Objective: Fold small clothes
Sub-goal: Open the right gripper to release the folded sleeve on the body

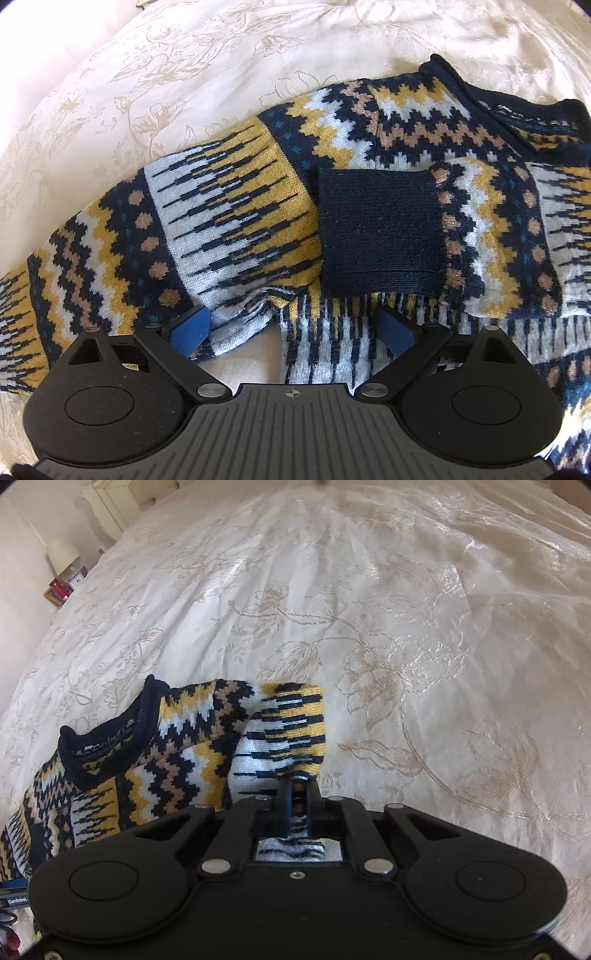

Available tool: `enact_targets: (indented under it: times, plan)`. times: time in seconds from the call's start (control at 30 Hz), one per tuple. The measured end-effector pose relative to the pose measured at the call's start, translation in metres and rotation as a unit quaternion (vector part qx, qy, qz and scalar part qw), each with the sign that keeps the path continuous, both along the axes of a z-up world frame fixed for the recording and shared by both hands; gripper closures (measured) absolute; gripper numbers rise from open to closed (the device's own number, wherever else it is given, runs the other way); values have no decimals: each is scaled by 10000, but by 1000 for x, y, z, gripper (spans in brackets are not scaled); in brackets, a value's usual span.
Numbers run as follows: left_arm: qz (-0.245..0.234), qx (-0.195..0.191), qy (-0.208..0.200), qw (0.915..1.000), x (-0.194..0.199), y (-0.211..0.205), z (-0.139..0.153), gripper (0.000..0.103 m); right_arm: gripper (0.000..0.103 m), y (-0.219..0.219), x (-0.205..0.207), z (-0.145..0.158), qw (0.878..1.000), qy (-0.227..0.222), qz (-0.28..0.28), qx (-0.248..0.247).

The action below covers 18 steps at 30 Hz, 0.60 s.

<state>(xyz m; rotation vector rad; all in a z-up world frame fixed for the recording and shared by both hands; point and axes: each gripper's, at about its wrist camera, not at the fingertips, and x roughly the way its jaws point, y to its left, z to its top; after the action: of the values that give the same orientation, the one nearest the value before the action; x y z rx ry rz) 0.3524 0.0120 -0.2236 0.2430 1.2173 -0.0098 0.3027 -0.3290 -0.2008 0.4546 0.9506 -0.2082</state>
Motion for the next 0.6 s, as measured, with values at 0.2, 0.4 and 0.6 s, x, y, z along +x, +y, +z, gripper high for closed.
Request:
enact_targets:
  times: [0.2, 0.4, 0.6]
  plan:
    - [16, -149, 86, 9999, 4, 6, 4, 8, 98, -33, -16, 1, 9966, 318, -698, -307]
    - [-59, -155, 101, 9998, -1, 5, 9, 11, 85, -16, -23, 23, 9993, -75, -158, -335]
    - [-19, -64, 125, 9999, -2, 13, 12, 12, 67, 19, -12, 16, 9976, -20, 456, -529]
